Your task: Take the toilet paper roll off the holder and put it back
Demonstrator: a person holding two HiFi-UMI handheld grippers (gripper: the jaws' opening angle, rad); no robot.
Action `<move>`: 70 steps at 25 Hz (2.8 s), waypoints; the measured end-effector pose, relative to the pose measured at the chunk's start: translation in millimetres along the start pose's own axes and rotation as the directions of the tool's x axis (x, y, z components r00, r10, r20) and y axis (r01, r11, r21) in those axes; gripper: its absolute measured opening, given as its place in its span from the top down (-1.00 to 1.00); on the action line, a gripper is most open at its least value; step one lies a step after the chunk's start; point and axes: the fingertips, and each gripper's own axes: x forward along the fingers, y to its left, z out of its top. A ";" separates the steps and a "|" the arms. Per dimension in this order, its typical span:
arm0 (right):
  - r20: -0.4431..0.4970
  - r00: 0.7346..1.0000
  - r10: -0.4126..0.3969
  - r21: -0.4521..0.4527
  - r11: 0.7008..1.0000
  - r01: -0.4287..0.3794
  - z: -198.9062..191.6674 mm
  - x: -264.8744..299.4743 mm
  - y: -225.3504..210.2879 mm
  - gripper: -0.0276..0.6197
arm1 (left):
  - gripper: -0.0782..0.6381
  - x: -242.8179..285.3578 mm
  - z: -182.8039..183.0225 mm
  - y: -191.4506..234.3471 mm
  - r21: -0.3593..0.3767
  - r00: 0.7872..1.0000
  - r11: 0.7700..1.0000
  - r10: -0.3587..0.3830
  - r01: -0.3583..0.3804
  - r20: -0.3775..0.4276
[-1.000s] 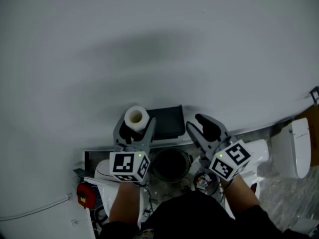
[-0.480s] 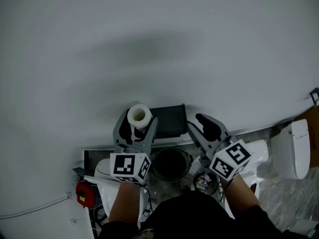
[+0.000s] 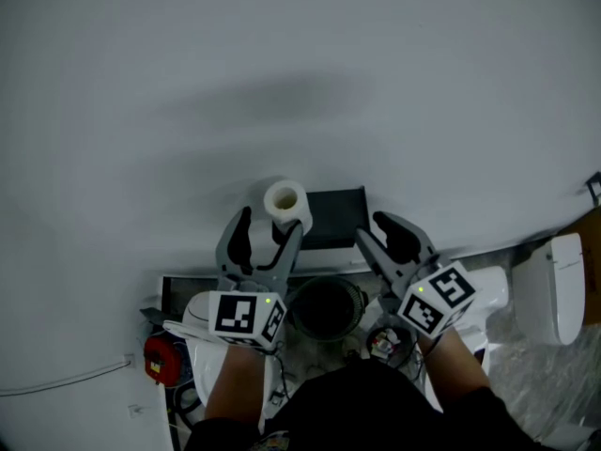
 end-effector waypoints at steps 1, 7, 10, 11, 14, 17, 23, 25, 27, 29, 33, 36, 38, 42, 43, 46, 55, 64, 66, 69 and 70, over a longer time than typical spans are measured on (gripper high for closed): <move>-0.002 1.000 0.004 -0.002 1.000 -0.004 -1.2 0.0 5.4 0.42 | -0.16 -5.7 0.4 2.1 -0.004 1.000 1.000 0.004 -0.004 0.002; -0.010 1.000 0.020 -0.014 1.000 -0.020 -8.5 -2.6 40.6 0.42 | -0.16 -43.1 -0.1 10.4 -0.024 1.000 1.000 -0.001 0.001 0.007; -0.016 1.000 0.026 -0.021 0.999 -0.026 -15.0 -7.2 66.7 0.42 | -0.15 -71.1 -1.0 13.8 -0.039 1.000 0.999 -0.002 0.002 0.002; -0.018 1.000 0.025 -0.022 0.999 -0.026 -17.6 -9.4 76.2 0.42 | -0.15 -81.5 -1.8 15.2 -0.045 1.000 0.999 -0.004 0.004 0.002; -0.022 1.000 0.019 -0.019 1.000 -0.019 -24.7 -14.4 95.6 0.42 | -0.08 -104.1 -3.5 20.3 -0.048 1.000 0.999 -0.004 0.003 -0.007; -0.029 1.000 0.004 -0.011 1.000 -0.005 -33.6 -21.3 110.5 0.42 | 0.18 -123.4 -4.2 24.6 -0.053 1.000 0.999 0.005 -0.006 -0.021; -0.040 0.997 -0.060 -0.006 0.998 0.059 -56.8 -48.2 139.7 0.42 | 0.76 -162.1 -20.1 21.5 -0.102 0.999 0.994 -0.035 0.032 -0.028; -0.046 0.995 -0.090 -0.009 0.996 0.090 -62.6 -60.5 143.7 0.42 | 0.77 -166.6 -27.3 14.8 -0.126 0.998 0.990 -0.061 0.056 -0.035; -0.054 0.991 -0.121 -0.019 0.993 0.120 -65.9 -76.0 146.2 0.42 | 0.77 -170.7 -32.5 1.7 -0.145 0.995 0.986 -0.090 0.084 -0.038; -0.060 0.987 -0.147 -0.029 0.989 0.145 -66.0 -91.2 146.2 0.42 | 0.77 -175.7 -35.8 -14.2 -0.150 0.992 0.983 -0.117 0.109 -0.044; -0.052 0.984 -0.173 -0.038 0.984 0.171 -59.0 -112.4 148.9 0.42 | 0.77 -187.1 -35.9 -37.8 -0.155 0.987 0.977 -0.155 0.145 -0.053; -0.049 0.984 -0.170 -0.048 0.985 0.168 -55.5 -122.7 152.0 0.42 | 0.77 -192.3 -36.7 -50.0 -0.159 0.985 0.975 -0.165 0.155 -0.056; -0.052 0.985 -0.164 -0.050 0.986 0.162 -56.9 -132.4 152.2 0.42 | 0.77 -196.2 -38.2 -60.5 -0.159 0.984 0.975 -0.165 0.154 -0.060; -0.039 0.988 -0.147 -0.036 0.989 0.145 -55.6 -159.6 146.2 0.54 | 0.77 -203.5 -35.6 -87.9 -0.142 0.986 0.980 -0.151 0.141 -0.068; -0.034 0.989 -0.142 -0.034 0.990 0.140 -54.7 -167.8 143.8 0.62 | 0.77 -204.9 -34.5 -96.7 -0.136 0.987 0.981 -0.147 0.137 -0.071; -0.023 0.993 -0.112 -0.017 0.994 0.111 -51.6 -196.6 134.3 0.92 | 0.77 -209.0 -31.7 -130.5 -0.119 0.987 0.985 -0.134 0.123 -0.085; -0.016 0.999 0.038 -0.011 0.999 -0.038 -43.1 -288.7 120.4 0.92 | 0.77 -242.7 -19.9 -243.2 -0.070 0.992 0.996 -0.059 0.051 -0.115; -0.047 0.977 0.208 0.028 0.978 -0.207 -63.5 -325.5 171.2 0.92 | 0.77 -337.0 -20.7 -271.5 -0.055 0.983 0.990 0.119 -0.128 -0.142; -0.059 0.971 0.230 0.031 0.973 -0.228 -72.0 -324.7 188.2 0.92 | 0.77 -357.4 -23.4 -265.7 -0.061 0.978 0.986 0.147 -0.157 -0.146; -0.077 0.965 0.250 0.031 0.968 -0.248 -84.8 -325.1 217.6 0.92 | 0.77 -390.3 -26.9 -256.5 -0.073 0.974 0.980 0.174 -0.186 -0.142; -0.083 0.964 0.253 0.029 0.967 -0.252 -88.6 -325.0 228.3 0.92 | 0.77 -401.5 -28.0 -252.6 -0.078 0.974 0.978 0.180 -0.192 -0.140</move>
